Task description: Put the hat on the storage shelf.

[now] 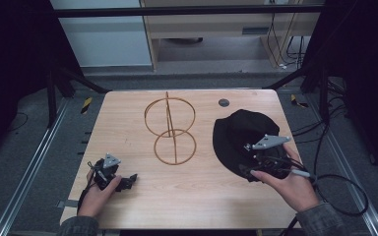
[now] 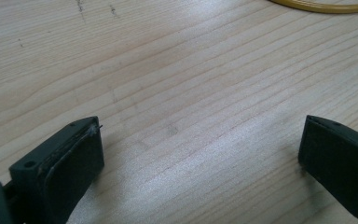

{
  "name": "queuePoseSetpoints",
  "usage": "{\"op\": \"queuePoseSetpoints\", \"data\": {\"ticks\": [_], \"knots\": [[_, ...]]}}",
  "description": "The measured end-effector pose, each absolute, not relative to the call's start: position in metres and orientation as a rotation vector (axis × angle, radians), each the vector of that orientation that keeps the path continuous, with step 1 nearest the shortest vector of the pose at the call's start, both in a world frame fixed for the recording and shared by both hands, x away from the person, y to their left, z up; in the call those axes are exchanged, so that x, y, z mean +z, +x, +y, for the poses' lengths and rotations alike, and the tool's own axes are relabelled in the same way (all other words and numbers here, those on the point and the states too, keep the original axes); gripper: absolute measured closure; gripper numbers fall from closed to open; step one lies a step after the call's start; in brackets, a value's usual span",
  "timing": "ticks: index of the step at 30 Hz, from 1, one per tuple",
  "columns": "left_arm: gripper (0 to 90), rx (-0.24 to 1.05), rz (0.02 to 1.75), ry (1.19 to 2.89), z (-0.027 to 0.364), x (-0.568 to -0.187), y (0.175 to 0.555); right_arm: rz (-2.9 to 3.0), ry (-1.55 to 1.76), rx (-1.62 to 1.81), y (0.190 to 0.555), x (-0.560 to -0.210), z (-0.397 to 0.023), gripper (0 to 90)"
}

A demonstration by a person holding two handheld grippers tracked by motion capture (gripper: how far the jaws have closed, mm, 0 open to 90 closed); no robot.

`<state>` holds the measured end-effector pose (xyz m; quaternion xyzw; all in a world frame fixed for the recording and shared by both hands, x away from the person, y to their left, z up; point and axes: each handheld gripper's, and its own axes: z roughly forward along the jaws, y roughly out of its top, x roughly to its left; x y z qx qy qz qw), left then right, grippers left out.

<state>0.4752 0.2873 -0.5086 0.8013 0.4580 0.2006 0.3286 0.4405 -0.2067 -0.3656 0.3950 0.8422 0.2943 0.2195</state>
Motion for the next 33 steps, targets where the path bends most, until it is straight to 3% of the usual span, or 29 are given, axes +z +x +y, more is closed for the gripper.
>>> {"op": "queuePoseSetpoints", "data": {"ticks": [16,30,33], "knots": [[0.0,0.524,1.201,2.093,0.287,-0.509,0.475,2.281,1.307,0.750,0.479,-0.321,-0.260,9.2],[0.0,0.524,1.200,2.096,0.287,-0.509,0.475,2.319,1.412,0.736,0.521,-0.328,-0.268,7.9],[0.0,0.525,1.200,2.096,0.287,-0.509,0.475,2.322,1.406,0.760,0.525,-0.331,-0.268,12.7]]}}
